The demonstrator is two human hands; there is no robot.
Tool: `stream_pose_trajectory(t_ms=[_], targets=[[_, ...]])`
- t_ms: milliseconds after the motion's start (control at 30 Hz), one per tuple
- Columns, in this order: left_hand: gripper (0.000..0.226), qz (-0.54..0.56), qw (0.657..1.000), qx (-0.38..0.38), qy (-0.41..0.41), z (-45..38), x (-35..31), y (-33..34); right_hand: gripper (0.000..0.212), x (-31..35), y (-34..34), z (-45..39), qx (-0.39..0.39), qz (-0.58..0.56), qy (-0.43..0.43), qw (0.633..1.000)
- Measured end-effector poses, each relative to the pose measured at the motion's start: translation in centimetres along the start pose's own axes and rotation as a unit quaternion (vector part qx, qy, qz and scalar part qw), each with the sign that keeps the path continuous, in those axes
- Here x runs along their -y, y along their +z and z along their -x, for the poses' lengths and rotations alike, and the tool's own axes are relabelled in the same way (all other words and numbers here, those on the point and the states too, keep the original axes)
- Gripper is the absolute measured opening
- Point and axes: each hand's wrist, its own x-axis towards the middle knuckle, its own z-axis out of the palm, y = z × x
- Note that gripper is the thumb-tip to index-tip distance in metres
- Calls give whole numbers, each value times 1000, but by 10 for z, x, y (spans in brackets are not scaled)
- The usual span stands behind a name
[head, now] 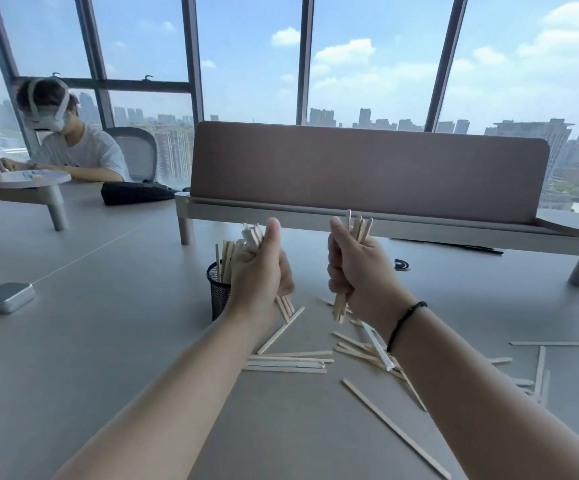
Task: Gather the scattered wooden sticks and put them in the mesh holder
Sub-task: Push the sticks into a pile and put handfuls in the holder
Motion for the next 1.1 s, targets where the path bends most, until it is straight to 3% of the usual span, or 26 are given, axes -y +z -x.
stream_pose_trajectory(t_ms=[100,200,433,567,733,933,1033,1100], targets=[[67,3,999,-25,26,-22,-25,-18,65,4,19,-7,45,8,51,998],[69,-14,998,-36,41,-42,-48,-35,76,11,46,-17,105,-61,83,989],[76,0,998,-57,22,-72,-66,-54,57,16,106,-50,129,-132,67,981],[77,10,998,-55,-9,-79,-52,-63,49,7,121,-59,97,-123,51,986],[81,-59,995,-71,-44,-80,-34,-71,44,-7,124,-67,57,-107,33,992],[32,-171,977,-78,99,-84,-34,-79,33,-9,130,-70,15,-85,39,996],[18,-327,924,-64,185,-84,-22,-87,28,-11,133,-70,6,-58,34,998],[22,-399,894,-52,198,-81,-14,-90,22,-16,134,-70,11,-13,-1,1000]])
